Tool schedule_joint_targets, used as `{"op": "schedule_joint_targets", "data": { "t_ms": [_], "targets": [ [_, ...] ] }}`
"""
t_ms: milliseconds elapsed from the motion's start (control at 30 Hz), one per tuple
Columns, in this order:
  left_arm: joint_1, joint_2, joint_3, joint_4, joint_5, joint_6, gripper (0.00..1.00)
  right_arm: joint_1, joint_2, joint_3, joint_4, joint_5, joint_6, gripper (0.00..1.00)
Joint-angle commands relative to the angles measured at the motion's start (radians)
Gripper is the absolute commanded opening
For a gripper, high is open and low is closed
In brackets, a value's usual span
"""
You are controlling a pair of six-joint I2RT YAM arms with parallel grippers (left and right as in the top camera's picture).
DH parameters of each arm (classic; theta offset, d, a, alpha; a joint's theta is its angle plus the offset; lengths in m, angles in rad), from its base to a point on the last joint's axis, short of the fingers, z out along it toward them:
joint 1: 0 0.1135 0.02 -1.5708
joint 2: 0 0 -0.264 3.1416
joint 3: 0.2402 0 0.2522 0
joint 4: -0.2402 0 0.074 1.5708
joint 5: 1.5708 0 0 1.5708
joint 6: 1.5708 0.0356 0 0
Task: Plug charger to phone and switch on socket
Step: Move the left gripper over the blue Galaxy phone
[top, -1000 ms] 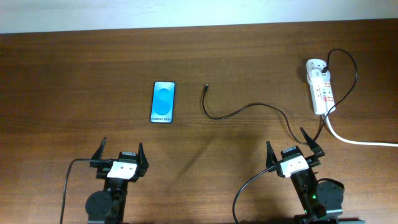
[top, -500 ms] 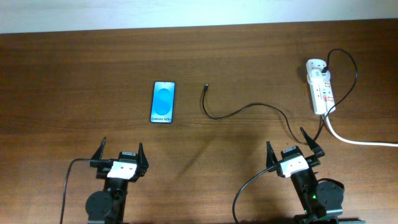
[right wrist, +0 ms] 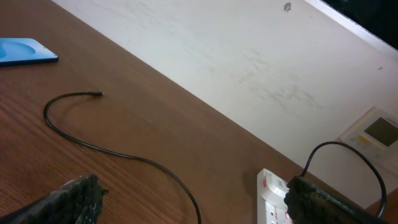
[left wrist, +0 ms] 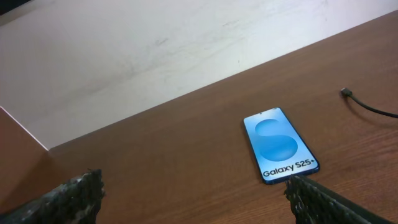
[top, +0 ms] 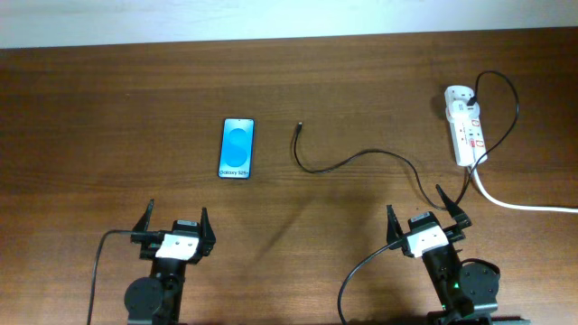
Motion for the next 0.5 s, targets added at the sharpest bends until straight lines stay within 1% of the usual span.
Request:
{"op": "schedule_joint_targets", "data": {
  "t_ms": [0,267,367,467],
  "targets": [
    [0.003,-0.007,-0.001,-0.008,0.003,0.012,0.99,0.007,-0.006,-0.007,-0.004,0.012,0.010,0.98],
    [0.003,-0.006,0.005,0.002,0.003,0.011,0.99,0.007,-0.006,-0.007,-0.004,0.012,0.010,0.98],
    [0.003,0.016,0.027,0.017,0.003,-0.054,0.99,0.007,-0.006,-0.007,-0.004,0.012,0.010,0.98],
    [0.003,0.085,0.061,0.018,0.003,-0.138,0.99,0.007,-0.006,-0.007,-0.004,0.012,0.010,0.98]
  ]
}}
